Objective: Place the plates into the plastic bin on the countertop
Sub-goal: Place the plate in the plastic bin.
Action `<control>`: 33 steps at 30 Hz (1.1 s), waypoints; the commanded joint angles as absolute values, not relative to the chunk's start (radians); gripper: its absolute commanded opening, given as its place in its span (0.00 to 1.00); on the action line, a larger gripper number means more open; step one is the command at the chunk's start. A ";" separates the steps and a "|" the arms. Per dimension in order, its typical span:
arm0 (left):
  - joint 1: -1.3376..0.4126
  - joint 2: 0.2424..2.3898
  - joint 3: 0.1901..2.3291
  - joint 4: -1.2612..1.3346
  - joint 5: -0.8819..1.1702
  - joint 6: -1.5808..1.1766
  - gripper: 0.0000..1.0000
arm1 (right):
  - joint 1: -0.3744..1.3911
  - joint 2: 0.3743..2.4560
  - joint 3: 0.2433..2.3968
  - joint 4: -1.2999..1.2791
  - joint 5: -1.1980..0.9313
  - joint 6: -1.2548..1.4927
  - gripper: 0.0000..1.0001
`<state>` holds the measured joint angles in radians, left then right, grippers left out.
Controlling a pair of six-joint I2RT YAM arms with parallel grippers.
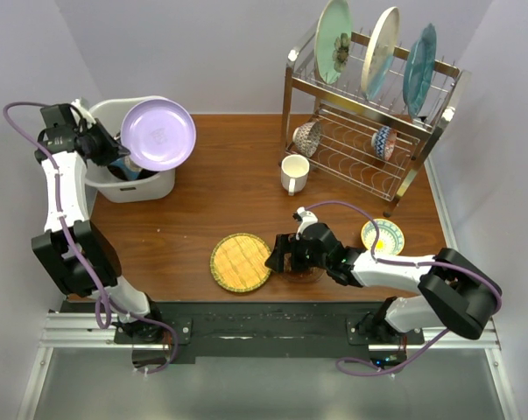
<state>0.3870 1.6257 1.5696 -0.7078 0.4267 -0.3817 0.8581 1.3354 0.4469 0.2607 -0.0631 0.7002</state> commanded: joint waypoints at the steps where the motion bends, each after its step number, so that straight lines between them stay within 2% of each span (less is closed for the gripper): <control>1: 0.417 1.641 1.623 -0.631 0.463 -0.423 0.00 | 0.864 1.348 0.474 0.255 -0.048 0.684 0.95; 10: 0.482 1.666 1.603 -0.580 0.442 -0.466 0.00 | 0.862 1.350 0.471 0.253 -0.044 0.683 0.95; 15: 0.495 1.658 1.592 -0.571 0.356 -0.474 0.00 | 0.862 1.356 0.469 0.253 -0.043 0.681 0.95; 33: 0.514 1.696 1.548 -0.512 0.252 -0.477 0.00 | 0.862 1.371 0.477 0.256 -0.048 0.675 0.95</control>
<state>0.5049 1.6871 1.5463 -0.5800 0.2749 -0.4648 0.8581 1.3552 0.4583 0.2703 -0.0631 0.6941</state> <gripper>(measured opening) 0.027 0.949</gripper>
